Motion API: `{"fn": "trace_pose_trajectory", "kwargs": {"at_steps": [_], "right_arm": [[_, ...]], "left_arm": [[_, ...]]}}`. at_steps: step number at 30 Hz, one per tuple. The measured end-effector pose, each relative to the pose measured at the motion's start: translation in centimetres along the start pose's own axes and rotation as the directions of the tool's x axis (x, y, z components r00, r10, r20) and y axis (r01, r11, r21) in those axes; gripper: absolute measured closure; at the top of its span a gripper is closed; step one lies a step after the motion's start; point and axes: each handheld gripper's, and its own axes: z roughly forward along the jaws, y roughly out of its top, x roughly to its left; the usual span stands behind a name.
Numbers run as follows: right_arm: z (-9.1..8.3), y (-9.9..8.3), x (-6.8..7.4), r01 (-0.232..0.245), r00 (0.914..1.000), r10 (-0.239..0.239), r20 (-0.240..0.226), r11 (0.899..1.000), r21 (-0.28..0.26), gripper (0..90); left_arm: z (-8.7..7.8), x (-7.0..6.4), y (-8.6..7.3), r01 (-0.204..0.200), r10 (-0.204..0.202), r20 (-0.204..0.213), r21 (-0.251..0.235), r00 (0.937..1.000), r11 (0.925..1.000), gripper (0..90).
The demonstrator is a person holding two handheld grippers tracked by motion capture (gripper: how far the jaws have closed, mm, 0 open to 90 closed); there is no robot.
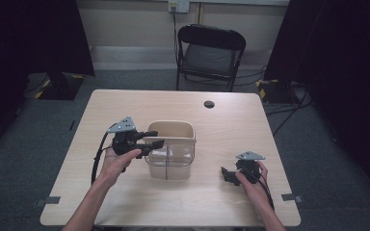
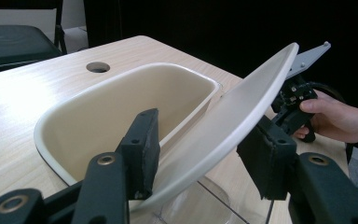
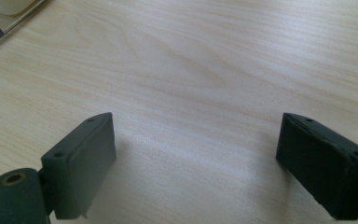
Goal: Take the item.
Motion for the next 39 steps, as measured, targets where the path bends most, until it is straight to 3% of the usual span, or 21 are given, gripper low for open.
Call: {"fn": "trace_pose_trajectory", "kwargs": {"at_steps": [39], "right_arm": [[-0.01, 0.0, 0.0, 0.001, 1.0, -0.001, -0.001, 1.0, 0.0, 11.1]], "left_arm": [[0.02, 0.0, 0.18, 0.0, 0.0, -0.008, -0.003, 1.0, 1.0, 49.2]]}}
